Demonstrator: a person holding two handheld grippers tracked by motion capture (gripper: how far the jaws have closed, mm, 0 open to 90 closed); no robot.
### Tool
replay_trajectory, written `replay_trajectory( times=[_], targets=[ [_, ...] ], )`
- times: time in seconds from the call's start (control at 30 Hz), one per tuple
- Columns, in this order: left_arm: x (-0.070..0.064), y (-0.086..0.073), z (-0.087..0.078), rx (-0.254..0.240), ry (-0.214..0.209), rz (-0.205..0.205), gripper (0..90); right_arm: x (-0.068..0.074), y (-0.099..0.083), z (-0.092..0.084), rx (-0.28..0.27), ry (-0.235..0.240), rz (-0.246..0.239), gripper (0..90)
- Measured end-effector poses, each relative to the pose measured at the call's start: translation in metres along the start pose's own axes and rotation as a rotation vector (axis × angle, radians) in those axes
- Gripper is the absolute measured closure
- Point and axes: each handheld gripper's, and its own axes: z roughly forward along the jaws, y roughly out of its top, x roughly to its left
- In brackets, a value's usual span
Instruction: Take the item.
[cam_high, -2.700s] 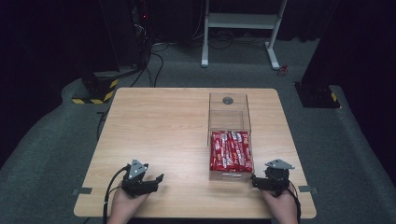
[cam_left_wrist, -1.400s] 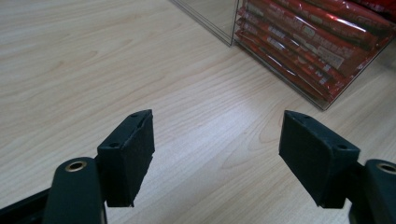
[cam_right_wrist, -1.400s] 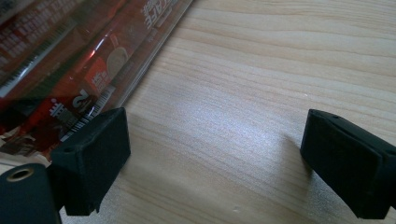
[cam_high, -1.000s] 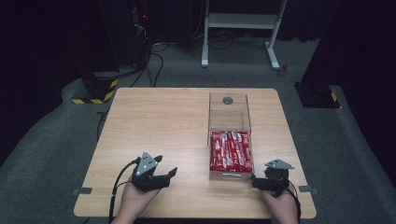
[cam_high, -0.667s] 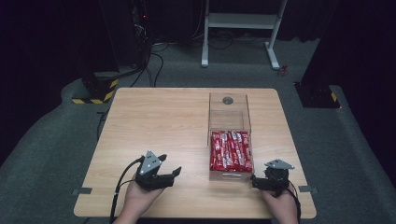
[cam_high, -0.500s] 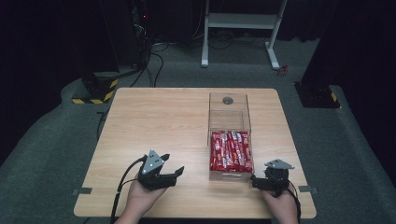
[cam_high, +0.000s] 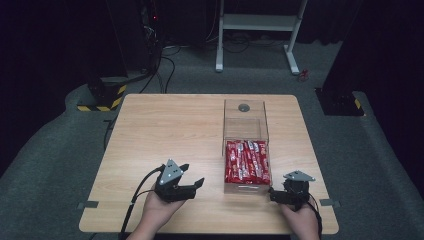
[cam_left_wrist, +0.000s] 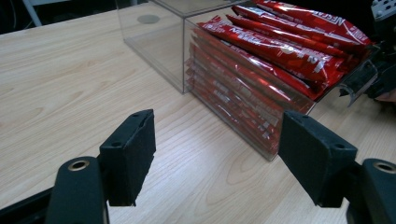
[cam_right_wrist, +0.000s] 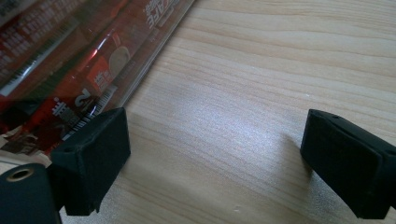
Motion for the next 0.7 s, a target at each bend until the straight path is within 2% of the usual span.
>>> replay_trajectory(
  times=[0.27, 0.57, 0.6, 0.63, 0.7],
  targets=[
    [-0.005, 0.007, 0.009, 0.004, -0.016, 0.018, 28.4, 0.000, 0.000, 0.000, -0.001, 0.000, -0.003, 8.1],
    [-0.012, 0.016, 0.019, -0.003, -0.043, 0.016, 29.0, 0.000, 0.000, 0.000, -0.001, 0.001, -0.003, 8.1],
    [-0.020, 0.016, 0.024, -0.066, -0.052, -0.082, 29.0, 0.000, 0.000, 0.000, -0.001, 0.001, -0.003, 8.1],
    [-0.020, 0.017, 0.026, -0.070, -0.053, -0.079, 29.2, 0.000, 0.000, 0.000, -0.001, 0.002, -0.003, 8.1],
    [-0.021, 0.019, 0.027, -0.044, -0.060, -0.047, 29.3, 0.000, 0.000, 0.000, -0.001, 0.002, -0.004, 8.1]
  ],
)
